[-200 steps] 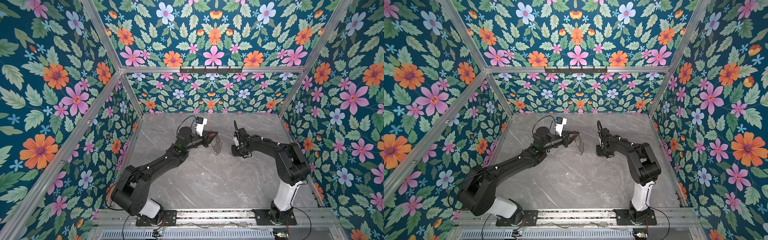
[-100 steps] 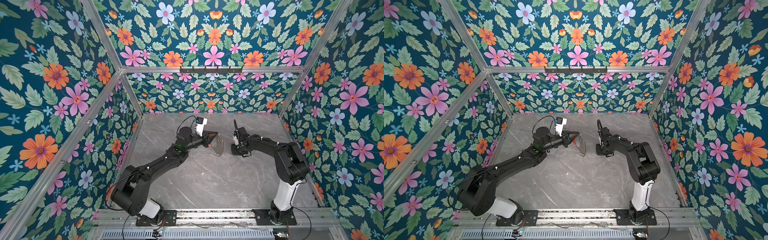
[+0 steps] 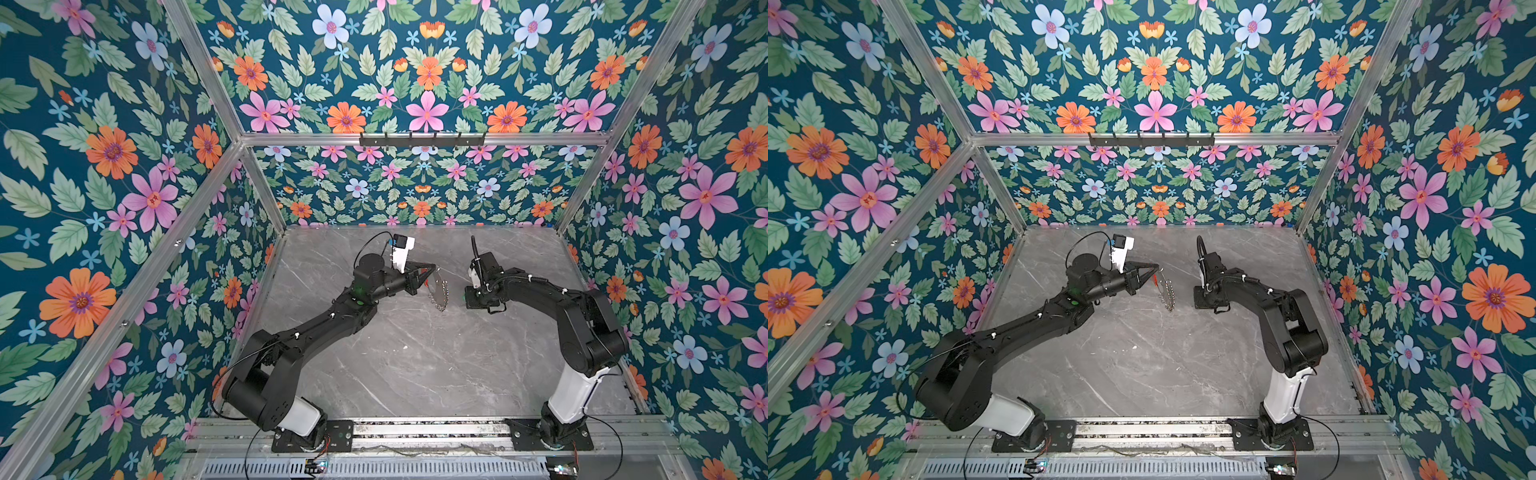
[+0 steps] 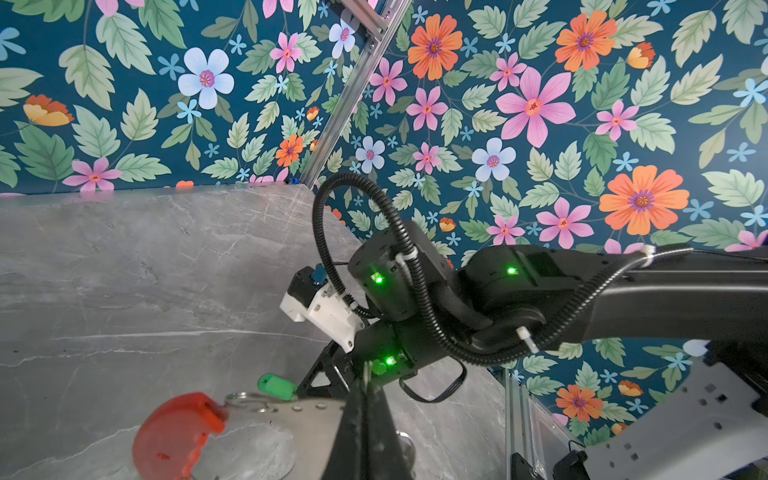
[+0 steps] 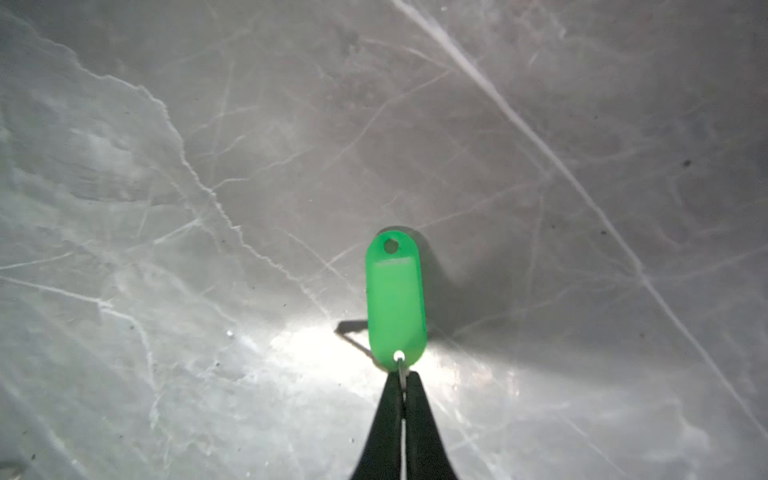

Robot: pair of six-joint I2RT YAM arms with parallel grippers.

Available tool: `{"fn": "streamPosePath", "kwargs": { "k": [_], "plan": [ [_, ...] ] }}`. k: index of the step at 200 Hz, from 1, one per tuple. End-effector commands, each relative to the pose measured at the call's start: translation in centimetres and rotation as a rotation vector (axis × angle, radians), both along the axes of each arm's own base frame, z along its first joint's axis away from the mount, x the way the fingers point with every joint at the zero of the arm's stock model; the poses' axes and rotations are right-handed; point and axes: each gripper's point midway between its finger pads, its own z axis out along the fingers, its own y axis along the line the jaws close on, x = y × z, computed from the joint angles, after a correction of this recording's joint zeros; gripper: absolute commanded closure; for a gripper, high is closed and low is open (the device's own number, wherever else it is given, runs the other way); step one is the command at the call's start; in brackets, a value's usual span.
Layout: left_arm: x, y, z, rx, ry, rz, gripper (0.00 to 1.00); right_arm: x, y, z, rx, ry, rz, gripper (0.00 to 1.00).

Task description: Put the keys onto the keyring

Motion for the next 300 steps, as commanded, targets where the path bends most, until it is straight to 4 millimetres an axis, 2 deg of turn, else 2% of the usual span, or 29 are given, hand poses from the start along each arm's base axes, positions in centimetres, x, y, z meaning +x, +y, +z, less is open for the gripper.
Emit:
{"fn": "streamPosePath", "kwargs": {
  "k": [1,11,16,50,85,115,131,162,195,241,263,300],
  "plan": [
    [0.2,0.3,1.2,-0.033,-0.047,0.025,1.0,-0.3,-0.3,2.7,-0.009,-0.051,0.024,1.0],
    [0.3,0.3,1.4,-0.041,-0.055,0.028,1.0,-0.5,-0.2,4.1,0.004,-0.076,0.041,1.0],
    [0.3,0.3,1.4,-0.047,-0.059,0.029,1.0,-0.7,-0.1,6.1,0.025,-0.119,0.051,1.0],
    [0.8,0.4,2.2,-0.106,-0.122,0.054,1.0,-2.5,1.9,12.6,0.187,-0.239,0.143,1.0],
    [0.0,1.2,5.0,-0.176,-0.351,0.076,1.0,-4.8,5.0,19.6,0.415,-0.328,0.276,1.0],
    [-1.8,0.7,6.7,-0.165,-0.586,0.005,1.0,-5.7,6.5,24.2,0.526,-0.377,0.352,1.0],
    [-1.7,0.2,7.0,-0.184,-0.597,-0.018,1.0,-5.9,7.0,26.0,0.558,-0.397,0.382,1.0],
    [-0.9,-0.5,6.1,-0.329,-0.417,-0.071,1.0,-6.6,7.8,27.6,0.608,-0.381,0.434,1.0],
    [-1.5,-0.1,5.9,-0.443,-0.413,-0.106,1.0,-6.5,8.3,27.6,0.641,-0.363,0.432,1.0],
    [-2.2,0.7,6.1,-0.371,-0.438,-0.065,1.0,-6.7,9.2,27.1,0.655,-0.348,0.45,1.0],
    [-1.7,0.5,6.0,-0.332,-0.416,-0.051,1.0,-6.7,9.5,27.3,0.668,-0.349,0.45,1.0],
    [-2.4,1.0,5.4,-0.346,-0.406,-0.049,1.0,-6.8,10.1,27.8,0.692,-0.366,0.471,1.0]
  ]
}}
